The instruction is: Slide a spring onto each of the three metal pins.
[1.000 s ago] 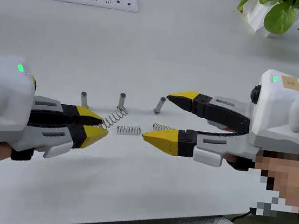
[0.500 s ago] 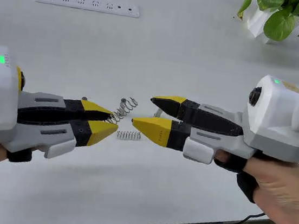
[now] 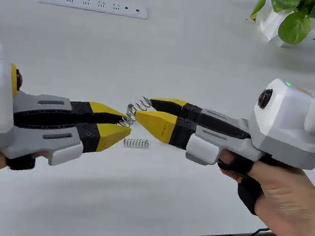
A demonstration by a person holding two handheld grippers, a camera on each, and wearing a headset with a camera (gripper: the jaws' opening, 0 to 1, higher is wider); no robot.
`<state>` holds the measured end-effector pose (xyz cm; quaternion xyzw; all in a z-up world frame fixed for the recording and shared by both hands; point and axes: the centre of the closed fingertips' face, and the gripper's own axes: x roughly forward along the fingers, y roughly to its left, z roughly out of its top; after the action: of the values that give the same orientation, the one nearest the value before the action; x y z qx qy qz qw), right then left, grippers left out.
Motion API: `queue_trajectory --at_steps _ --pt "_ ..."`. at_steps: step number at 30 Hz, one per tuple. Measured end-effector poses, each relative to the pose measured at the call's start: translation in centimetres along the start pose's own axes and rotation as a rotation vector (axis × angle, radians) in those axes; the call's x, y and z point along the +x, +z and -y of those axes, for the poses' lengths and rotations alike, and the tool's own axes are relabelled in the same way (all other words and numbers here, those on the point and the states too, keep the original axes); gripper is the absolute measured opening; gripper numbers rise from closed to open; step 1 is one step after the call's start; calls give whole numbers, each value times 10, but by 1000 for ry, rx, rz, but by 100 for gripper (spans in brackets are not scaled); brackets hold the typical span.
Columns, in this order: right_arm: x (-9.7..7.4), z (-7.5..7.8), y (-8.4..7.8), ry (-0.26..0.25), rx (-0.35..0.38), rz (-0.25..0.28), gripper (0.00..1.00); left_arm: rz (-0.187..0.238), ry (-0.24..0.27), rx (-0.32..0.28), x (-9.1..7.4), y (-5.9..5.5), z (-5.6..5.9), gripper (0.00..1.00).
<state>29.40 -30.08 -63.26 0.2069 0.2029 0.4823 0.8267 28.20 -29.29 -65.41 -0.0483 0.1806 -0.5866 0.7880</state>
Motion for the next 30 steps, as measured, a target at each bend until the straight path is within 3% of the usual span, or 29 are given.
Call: queue_trajectory --at_steps 15,19,30 --pt "0 -1 5 25 35 26 15 23 -25 -7 3 7 5 7" --pt "1 -3 6 32 35 24 7 26 -28 -10 3 7 5 7" --pt "1 -6 5 28 33 13 5 22 -33 -13 4 7 6 7"
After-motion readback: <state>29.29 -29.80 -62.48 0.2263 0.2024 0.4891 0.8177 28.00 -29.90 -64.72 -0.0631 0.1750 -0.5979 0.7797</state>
